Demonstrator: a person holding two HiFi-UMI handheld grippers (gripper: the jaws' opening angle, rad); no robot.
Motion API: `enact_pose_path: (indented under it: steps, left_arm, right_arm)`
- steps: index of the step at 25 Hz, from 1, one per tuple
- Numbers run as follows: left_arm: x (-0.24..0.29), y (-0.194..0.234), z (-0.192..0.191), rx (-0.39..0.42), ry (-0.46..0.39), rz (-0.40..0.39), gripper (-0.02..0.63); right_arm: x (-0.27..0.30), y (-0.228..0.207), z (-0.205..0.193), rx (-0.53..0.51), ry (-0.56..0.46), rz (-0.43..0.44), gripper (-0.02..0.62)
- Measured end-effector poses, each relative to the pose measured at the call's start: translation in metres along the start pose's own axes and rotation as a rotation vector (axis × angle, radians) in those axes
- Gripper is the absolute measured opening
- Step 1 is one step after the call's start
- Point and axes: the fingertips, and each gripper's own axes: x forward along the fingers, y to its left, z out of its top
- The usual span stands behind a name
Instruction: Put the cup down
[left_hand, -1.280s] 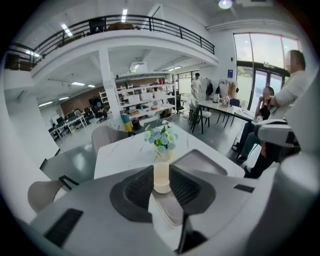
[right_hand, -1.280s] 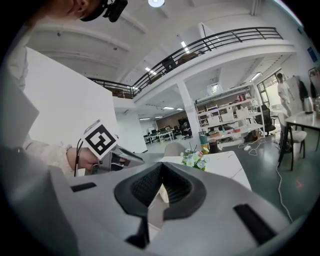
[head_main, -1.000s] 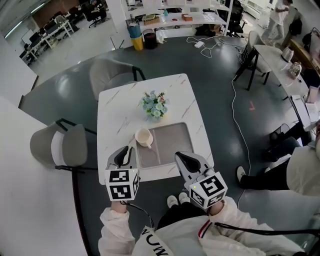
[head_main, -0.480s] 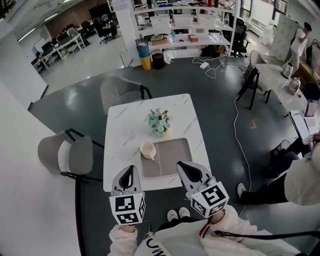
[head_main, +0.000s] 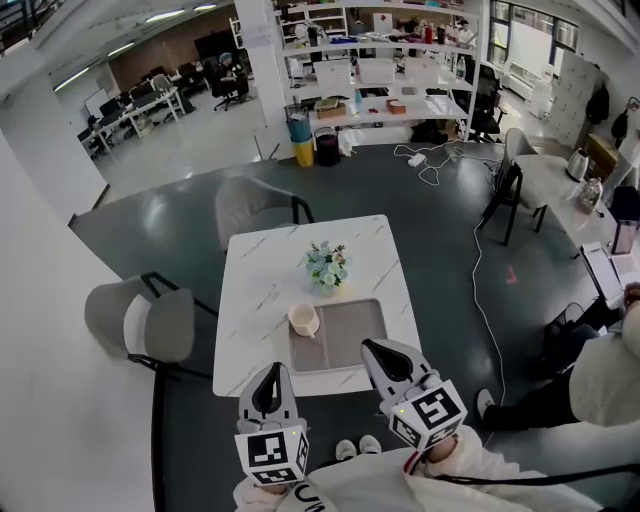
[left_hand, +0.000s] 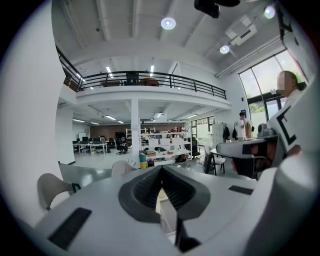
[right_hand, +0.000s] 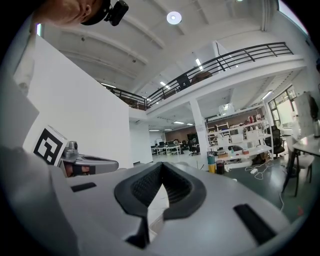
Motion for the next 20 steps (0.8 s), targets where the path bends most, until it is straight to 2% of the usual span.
enact_pose_path:
  steps: [12, 20]
  left_arm:
    - [-0.012, -0.008, -0.001, 0.001, -0.021, 0.005, 0.009]
    - [-0.007, -0.008, -0.009, -0.018, 0.005, -0.004, 0.009]
  right_arm:
    - [-0.006, 0.006, 0.0, -0.01, -0.005, -0.01, 0.005]
    - [-0.002, 0.008, -0.002, -0.021, 0.001, -0.011, 0.005]
